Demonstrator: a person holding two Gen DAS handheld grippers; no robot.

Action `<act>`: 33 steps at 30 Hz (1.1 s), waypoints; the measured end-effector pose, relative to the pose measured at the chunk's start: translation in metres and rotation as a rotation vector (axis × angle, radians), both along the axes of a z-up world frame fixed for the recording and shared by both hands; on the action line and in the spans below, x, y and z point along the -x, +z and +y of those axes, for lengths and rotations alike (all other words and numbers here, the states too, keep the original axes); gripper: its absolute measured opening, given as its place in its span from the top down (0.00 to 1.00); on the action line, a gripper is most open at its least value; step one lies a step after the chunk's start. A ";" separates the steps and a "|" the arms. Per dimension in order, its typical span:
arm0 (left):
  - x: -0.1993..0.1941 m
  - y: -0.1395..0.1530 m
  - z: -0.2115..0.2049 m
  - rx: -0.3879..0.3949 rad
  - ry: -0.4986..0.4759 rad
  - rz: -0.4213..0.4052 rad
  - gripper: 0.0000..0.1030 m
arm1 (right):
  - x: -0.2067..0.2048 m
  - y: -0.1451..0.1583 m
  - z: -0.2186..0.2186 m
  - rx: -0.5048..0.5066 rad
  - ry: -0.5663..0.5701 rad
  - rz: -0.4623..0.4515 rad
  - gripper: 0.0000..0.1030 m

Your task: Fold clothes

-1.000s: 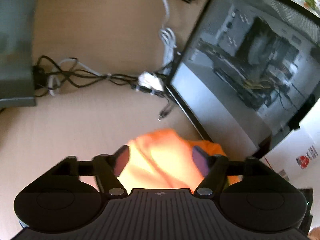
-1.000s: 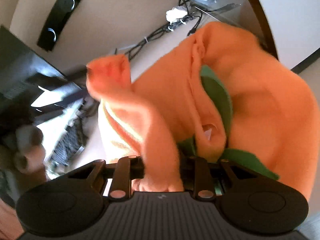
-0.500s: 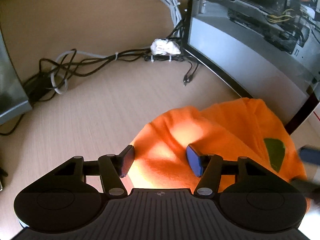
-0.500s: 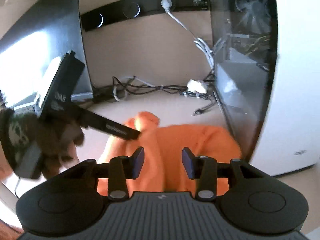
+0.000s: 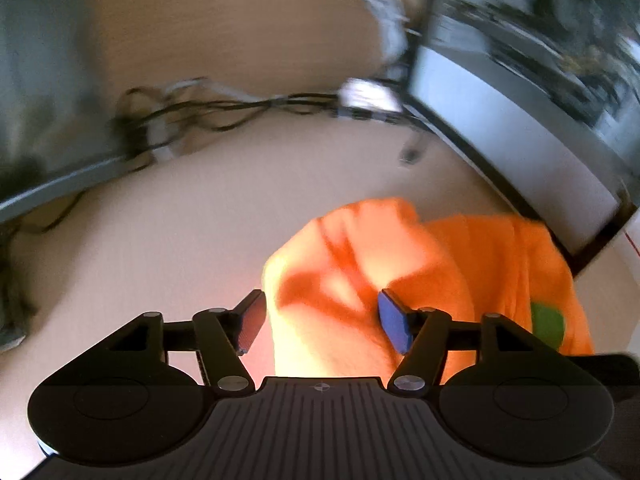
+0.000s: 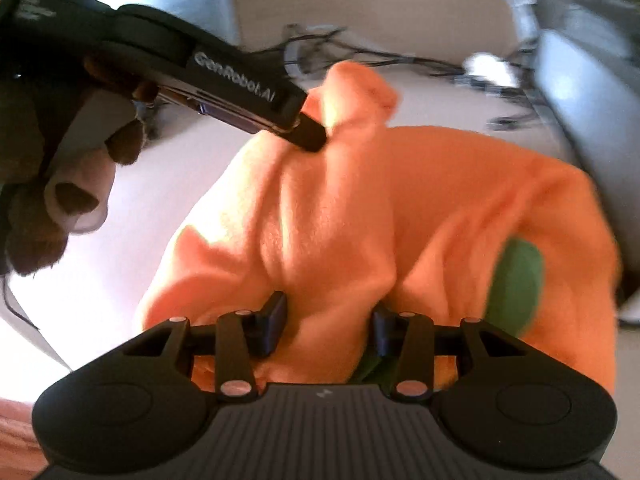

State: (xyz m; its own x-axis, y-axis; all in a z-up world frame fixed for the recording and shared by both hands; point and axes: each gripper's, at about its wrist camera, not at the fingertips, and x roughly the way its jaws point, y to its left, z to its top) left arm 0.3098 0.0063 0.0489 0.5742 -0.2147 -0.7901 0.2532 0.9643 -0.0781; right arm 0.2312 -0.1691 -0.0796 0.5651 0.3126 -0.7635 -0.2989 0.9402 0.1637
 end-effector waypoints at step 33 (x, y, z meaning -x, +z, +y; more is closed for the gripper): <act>-0.018 -0.002 0.095 0.122 0.213 -0.004 0.24 | -0.017 0.004 0.074 -0.021 0.244 -0.047 0.58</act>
